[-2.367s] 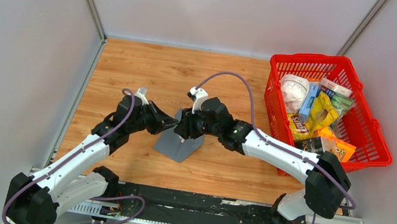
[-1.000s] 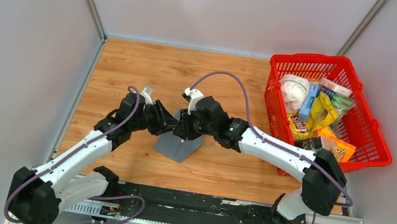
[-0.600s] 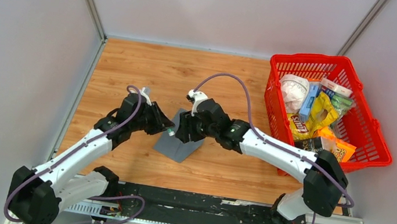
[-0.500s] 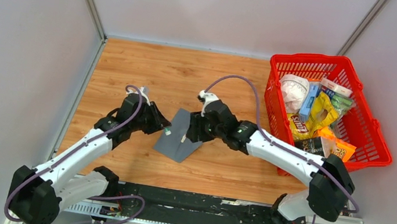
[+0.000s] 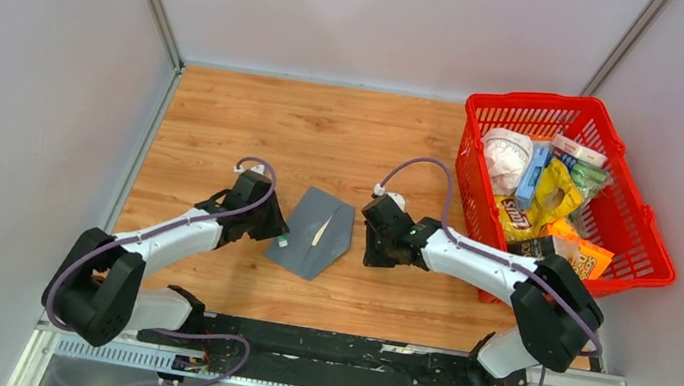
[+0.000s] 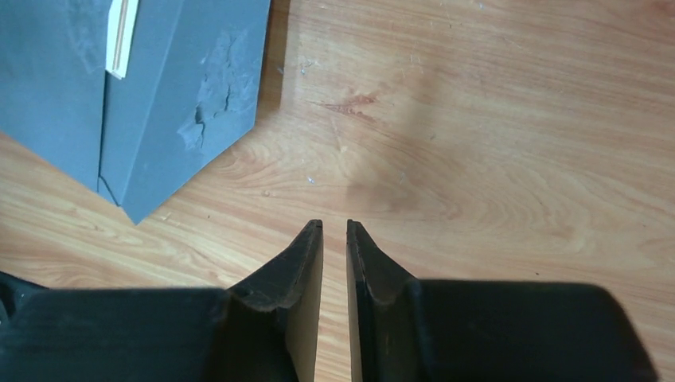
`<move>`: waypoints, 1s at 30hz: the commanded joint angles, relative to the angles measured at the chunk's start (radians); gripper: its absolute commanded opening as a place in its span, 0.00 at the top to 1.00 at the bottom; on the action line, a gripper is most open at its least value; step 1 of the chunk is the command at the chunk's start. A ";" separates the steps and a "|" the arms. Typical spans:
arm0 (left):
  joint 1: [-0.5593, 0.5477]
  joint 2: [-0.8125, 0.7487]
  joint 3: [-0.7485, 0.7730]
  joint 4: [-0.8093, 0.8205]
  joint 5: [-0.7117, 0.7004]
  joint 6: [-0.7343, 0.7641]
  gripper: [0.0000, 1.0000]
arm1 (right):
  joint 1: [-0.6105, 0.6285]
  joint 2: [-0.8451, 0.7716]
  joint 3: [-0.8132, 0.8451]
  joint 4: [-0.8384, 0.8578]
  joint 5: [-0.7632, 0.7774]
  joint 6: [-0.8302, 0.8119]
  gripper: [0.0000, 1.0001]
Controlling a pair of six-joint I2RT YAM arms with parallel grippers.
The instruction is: Place the letter into the envelope and seal it
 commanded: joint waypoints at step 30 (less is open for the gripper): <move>-0.001 0.141 0.005 0.023 -0.067 0.116 1.00 | 0.023 0.239 0.215 0.235 -0.107 0.072 0.85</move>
